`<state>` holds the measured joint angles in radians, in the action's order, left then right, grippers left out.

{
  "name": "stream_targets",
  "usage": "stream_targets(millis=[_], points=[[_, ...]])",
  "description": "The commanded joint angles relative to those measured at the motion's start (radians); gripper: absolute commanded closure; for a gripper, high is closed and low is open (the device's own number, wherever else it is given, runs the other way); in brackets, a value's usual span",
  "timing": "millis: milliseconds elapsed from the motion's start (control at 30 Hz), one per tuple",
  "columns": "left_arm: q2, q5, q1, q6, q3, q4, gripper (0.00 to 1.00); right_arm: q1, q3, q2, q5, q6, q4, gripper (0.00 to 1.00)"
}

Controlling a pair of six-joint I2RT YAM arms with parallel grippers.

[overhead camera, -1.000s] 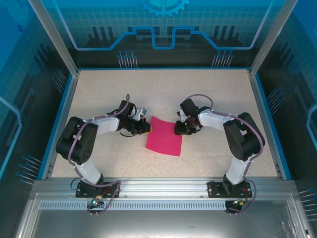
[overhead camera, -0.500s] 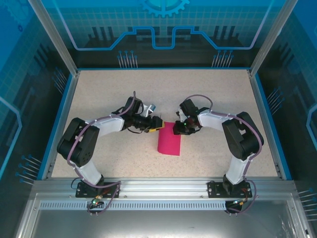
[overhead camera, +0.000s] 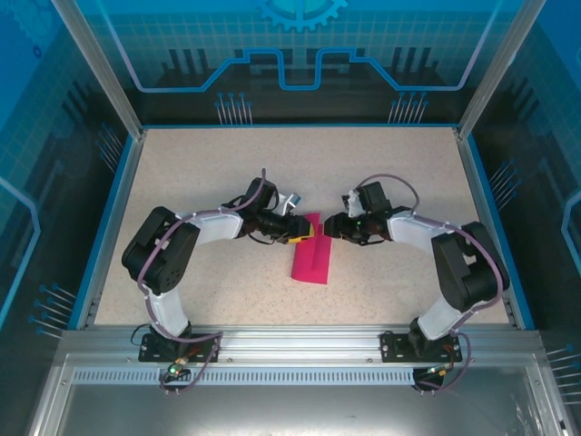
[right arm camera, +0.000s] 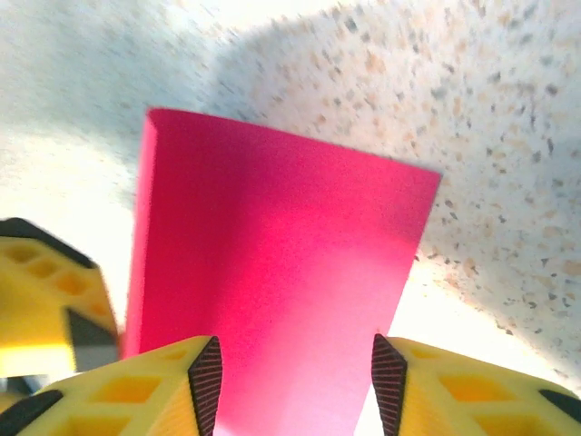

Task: Fold a paper plane with a square sheet of paper (fold left side to right side)
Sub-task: First fold in half a square sheet of paper at the center of the table.

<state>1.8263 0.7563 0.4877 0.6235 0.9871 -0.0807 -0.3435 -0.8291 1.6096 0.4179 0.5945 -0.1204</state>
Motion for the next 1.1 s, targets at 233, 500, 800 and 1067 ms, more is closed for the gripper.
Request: stream_targets(millis=[233,500,800,1067], points=[[0.021,-0.007,0.015,-0.024,0.045,0.033,0.72,-0.005,0.048,-0.022,0.202,0.151,0.195,0.49],[0.016,-0.011,0.016,-0.031,0.046,0.042,0.73,-0.035,0.023,0.041,0.207,0.162,0.192,0.74],[-0.047,-0.090,0.015,-0.078,0.036,0.133,0.60,-0.035,-0.006,0.030,0.082,0.059,0.019,1.00],[-0.065,-0.191,0.028,-0.098,0.009,0.225,0.49,-0.035,-0.030,0.051,-0.002,-0.007,-0.087,1.00]])
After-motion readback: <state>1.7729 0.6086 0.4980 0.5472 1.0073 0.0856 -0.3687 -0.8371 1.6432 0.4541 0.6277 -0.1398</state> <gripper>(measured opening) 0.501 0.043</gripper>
